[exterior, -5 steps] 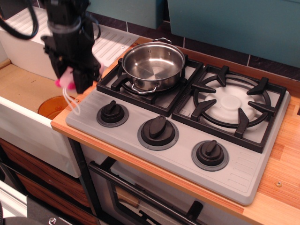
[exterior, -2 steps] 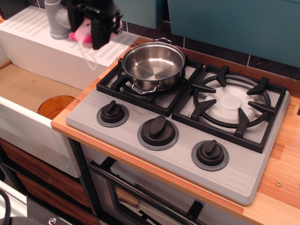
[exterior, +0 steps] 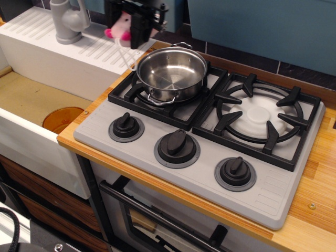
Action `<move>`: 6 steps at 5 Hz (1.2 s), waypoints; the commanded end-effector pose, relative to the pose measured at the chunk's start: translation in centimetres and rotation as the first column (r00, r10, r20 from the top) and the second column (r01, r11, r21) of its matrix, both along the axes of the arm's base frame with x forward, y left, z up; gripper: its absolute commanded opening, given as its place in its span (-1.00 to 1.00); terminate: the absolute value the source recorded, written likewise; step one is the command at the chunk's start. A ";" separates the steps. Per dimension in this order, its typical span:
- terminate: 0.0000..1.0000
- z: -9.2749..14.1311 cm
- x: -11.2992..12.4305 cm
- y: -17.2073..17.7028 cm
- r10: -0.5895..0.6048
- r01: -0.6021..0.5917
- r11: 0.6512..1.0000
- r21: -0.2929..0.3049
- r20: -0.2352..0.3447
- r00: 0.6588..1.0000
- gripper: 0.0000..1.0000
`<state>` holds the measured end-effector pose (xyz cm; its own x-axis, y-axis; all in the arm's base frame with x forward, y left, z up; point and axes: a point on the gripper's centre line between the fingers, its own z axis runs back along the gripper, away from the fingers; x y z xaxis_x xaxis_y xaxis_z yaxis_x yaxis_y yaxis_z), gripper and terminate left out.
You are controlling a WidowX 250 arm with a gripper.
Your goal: Put pan on stove and put stuffedpig in pan
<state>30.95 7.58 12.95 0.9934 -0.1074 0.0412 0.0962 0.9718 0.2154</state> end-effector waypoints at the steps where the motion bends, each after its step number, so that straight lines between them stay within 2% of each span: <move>1: -1.00 0.2 2.1 -2.0 -0.001 0.001 1.000 -0.001 0.088 0.996 -1.00; 2: -1.00 -0.2 2.7 -2.3 -0.018 0.019 1.000 -0.014 0.105 0.994 -1.00; 3: -1.00 -0.5 2.9 -2.4 -0.023 0.025 0.999 -0.021 0.116 0.993 1.00; 6: -1.00 -0.5 3.0 -1.9 -0.027 0.033 0.998 -0.049 0.121 0.992 1.00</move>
